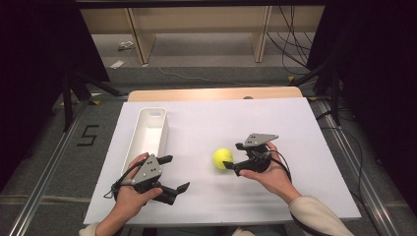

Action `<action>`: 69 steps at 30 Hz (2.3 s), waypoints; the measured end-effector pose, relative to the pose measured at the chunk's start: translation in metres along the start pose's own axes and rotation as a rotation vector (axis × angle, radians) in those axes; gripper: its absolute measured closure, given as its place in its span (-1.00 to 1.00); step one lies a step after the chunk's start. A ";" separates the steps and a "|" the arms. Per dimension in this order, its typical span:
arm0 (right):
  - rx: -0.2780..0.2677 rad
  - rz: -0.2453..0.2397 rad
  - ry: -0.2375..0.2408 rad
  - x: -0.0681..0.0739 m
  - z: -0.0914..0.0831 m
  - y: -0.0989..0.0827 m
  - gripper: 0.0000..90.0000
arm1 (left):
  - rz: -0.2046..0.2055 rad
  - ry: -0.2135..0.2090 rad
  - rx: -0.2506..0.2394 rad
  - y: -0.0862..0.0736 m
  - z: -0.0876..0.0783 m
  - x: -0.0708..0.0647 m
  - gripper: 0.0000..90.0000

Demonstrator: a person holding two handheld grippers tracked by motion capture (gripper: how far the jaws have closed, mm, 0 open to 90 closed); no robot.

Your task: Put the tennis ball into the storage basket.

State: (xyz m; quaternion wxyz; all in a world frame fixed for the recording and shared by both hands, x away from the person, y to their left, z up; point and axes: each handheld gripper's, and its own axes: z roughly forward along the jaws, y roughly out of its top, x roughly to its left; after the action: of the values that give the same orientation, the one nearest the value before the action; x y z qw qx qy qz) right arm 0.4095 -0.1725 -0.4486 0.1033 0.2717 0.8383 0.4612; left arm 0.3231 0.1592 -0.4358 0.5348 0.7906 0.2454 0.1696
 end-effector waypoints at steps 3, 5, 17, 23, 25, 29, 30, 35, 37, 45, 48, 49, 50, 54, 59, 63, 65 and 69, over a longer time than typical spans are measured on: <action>0.015 0.000 0.002 -0.001 0.009 0.001 -0.65 | 0.000 0.000 -0.001 0.000 0.000 0.000 -1.00; 0.023 -0.003 0.005 -0.002 0.013 0.002 -0.65 | 0.000 -0.001 -0.003 0.000 -0.001 0.000 -1.00; 0.064 0.000 0.011 -0.006 0.033 -0.001 -0.65 | -0.001 -0.003 -0.002 0.000 0.000 0.000 -1.00; 0.078 -0.002 0.015 -0.005 0.040 -0.002 -0.65 | 0.000 -0.003 -0.001 0.000 -0.001 0.000 -1.00; 0.084 0.005 0.015 -0.005 0.044 -0.002 -0.65 | 0.000 -0.005 0.000 0.000 -0.001 0.000 -1.00; 0.090 0.000 0.018 -0.005 0.047 -0.002 -0.65 | -0.001 -0.004 0.000 0.000 0.000 0.000 -1.00; 0.088 -0.007 0.015 -0.005 0.047 -0.002 -0.65 | 0.000 -0.004 0.000 0.000 -0.001 0.000 -1.00; 0.101 0.003 0.014 -0.007 0.051 -0.003 -0.65 | 0.001 -0.005 0.001 0.000 -0.001 -0.001 -1.00; 0.103 -0.001 0.013 -0.007 0.052 -0.004 -0.65 | 0.000 -0.005 0.001 0.000 -0.001 0.000 -1.00; 0.115 -0.005 0.015 -0.006 0.056 -0.004 -0.64 | 0.001 -0.006 0.004 0.000 0.000 -0.001 -1.00; 0.116 -0.005 0.019 -0.005 0.057 -0.003 -0.63 | 0.001 -0.007 0.005 0.000 0.000 -0.001 -1.00; 0.118 -0.005 0.019 -0.005 0.058 -0.003 -0.63 | 0.001 -0.007 0.005 0.000 0.000 -0.001 -1.00; 0.118 -0.005 0.019 -0.005 0.058 -0.003 -0.63 | 0.001 -0.007 0.005 0.000 0.000 -0.001 -1.00; 0.126 -0.008 0.025 -0.006 0.059 -0.003 -0.59 | 0.002 -0.008 0.005 0.000 0.000 -0.001 -1.00; 0.134 -0.009 0.027 -0.005 0.060 -0.004 -0.54 | 0.001 -0.010 0.005 0.000 0.000 -0.001 -1.00; 0.142 -0.016 0.017 -0.005 0.060 -0.004 -0.45 | 0.002 -0.009 0.003 0.000 -0.001 -0.001 -1.00; 0.142 -0.016 0.017 -0.006 0.060 -0.004 -0.44 | 0.002 -0.008 0.001 0.000 -0.001 -0.001 -1.00; 0.151 -0.025 0.006 -0.004 0.060 -0.003 -0.43 | 0.001 -0.009 0.001 0.000 0.000 -0.001 -1.00</action>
State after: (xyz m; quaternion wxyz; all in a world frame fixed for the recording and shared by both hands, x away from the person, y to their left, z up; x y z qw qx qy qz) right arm 0.4375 -0.1324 -0.4844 0.0856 0.2669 0.8744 0.3961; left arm 0.3224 0.1591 -0.4357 0.5355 0.7916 0.2429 0.1662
